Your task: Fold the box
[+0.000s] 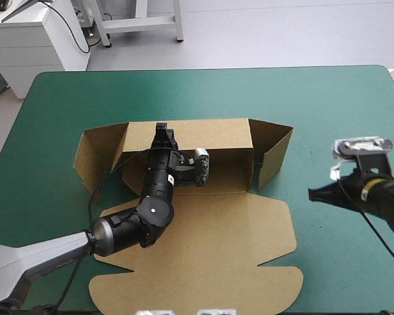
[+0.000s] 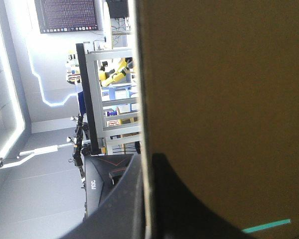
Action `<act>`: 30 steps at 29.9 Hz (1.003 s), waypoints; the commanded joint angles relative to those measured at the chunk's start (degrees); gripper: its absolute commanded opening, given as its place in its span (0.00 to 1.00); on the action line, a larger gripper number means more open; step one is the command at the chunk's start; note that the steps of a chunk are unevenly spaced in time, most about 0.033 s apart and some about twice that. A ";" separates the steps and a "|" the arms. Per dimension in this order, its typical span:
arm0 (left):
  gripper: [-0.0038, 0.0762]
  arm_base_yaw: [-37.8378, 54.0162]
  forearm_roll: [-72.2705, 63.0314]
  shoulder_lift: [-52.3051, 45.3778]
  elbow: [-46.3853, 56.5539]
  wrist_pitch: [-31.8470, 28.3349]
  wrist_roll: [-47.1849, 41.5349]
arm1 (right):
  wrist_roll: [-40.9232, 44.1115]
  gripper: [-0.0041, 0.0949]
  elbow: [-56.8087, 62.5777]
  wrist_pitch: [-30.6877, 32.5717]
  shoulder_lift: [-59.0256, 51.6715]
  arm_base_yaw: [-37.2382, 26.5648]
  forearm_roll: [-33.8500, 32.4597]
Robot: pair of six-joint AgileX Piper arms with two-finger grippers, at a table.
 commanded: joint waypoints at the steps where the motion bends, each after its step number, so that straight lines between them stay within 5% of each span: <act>1: 0.04 -0.34 5.06 -1.66 -1.07 1.96 -0.58 | -2.78 0.02 -9.39 -3.50 7.76 -0.32 0.22; 15: 0.04 -0.34 4.84 -1.66 -1.07 1.96 -0.58 | -10.65 0.02 -46.84 4.38 37.62 -1.01 1.89; 21: 0.04 -0.34 3.98 -1.66 -1.07 1.96 -0.58 | -16.64 0.02 -50.31 4.56 43.59 -6.67 17.22; 30: 0.04 -0.34 3.98 -1.66 -1.07 1.96 -0.58 | -21.40 0.02 -47.36 7.87 45.24 -11.22 27.87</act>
